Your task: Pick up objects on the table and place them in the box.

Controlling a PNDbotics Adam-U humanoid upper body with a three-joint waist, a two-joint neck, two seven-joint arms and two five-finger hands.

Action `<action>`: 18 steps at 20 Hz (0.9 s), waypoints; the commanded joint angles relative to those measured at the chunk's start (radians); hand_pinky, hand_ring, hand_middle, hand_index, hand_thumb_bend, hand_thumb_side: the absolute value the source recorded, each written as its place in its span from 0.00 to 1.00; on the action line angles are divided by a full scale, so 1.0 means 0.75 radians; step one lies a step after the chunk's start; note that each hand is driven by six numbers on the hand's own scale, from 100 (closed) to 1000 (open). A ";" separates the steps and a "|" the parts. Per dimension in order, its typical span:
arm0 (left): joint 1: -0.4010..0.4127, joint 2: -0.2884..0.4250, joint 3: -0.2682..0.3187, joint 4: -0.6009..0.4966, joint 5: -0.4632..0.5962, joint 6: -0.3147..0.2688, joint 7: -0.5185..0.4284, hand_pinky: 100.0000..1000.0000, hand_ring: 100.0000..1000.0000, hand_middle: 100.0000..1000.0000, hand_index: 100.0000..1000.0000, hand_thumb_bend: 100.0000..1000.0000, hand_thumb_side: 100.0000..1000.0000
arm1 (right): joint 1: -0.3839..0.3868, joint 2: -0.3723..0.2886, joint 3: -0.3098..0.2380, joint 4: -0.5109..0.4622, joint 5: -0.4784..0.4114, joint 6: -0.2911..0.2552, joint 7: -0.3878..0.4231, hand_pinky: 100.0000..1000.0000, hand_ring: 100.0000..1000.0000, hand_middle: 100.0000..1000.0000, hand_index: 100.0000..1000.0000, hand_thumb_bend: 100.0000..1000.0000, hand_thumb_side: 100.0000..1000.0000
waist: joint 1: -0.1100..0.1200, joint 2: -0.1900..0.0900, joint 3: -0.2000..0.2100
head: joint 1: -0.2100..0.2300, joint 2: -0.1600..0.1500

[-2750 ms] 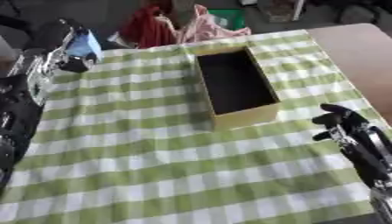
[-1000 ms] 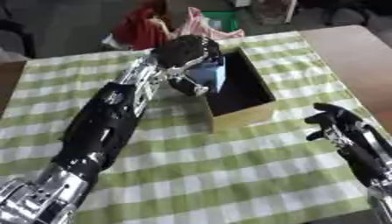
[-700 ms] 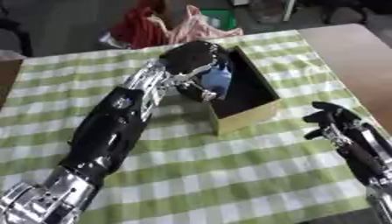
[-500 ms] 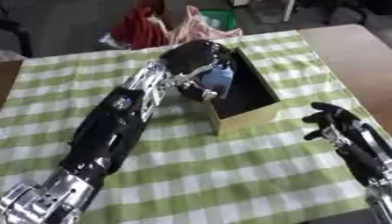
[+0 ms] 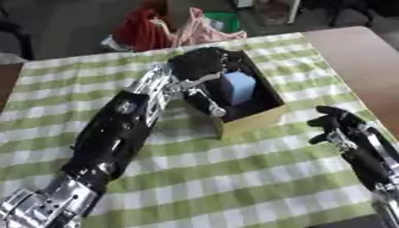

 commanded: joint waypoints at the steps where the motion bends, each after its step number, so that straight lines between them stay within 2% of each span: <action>1: -0.014 0.052 0.024 -0.068 0.108 0.050 0.020 0.74 0.73 0.77 0.83 0.18 0.14 | -0.006 -0.016 -0.008 -0.012 -0.002 -0.001 -0.006 0.54 0.76 0.58 0.83 0.00 0.51 | -0.006 -0.027 0.010 | -0.014 -0.005; 5: 0.001 0.153 0.045 -0.179 0.399 0.159 0.019 0.72 0.71 0.75 0.82 0.00 0.11 | 0.007 -0.025 -0.017 -0.010 0.002 -0.003 -0.015 0.54 0.76 0.58 0.83 0.00 0.50 | -0.004 -0.035 0.040 | -0.036 0.006; 12: 0.141 0.376 0.159 -0.490 0.974 0.451 0.014 0.70 0.70 0.71 0.81 0.00 0.18 | 0.029 -0.039 -0.037 -0.011 0.006 -0.006 -0.035 0.54 0.77 0.58 0.83 0.00 0.50 | -0.007 -0.052 0.119 | -0.069 0.025; 15: 0.232 0.460 0.213 -0.609 1.140 0.544 0.028 0.69 0.70 0.70 0.81 0.00 0.21 | 0.036 -0.045 -0.043 -0.011 0.008 -0.006 -0.042 0.54 0.77 0.58 0.83 0.00 0.50 | -0.005 -0.058 0.153 | -0.072 0.035; 18: 0.319 0.508 0.261 -0.704 1.248 0.613 0.045 0.69 0.70 0.70 0.81 0.00 0.24 | 0.039 -0.048 -0.047 -0.014 0.008 -0.007 -0.045 0.54 0.77 0.58 0.83 0.00 0.50 | -0.005 -0.060 0.187 | -0.067 0.047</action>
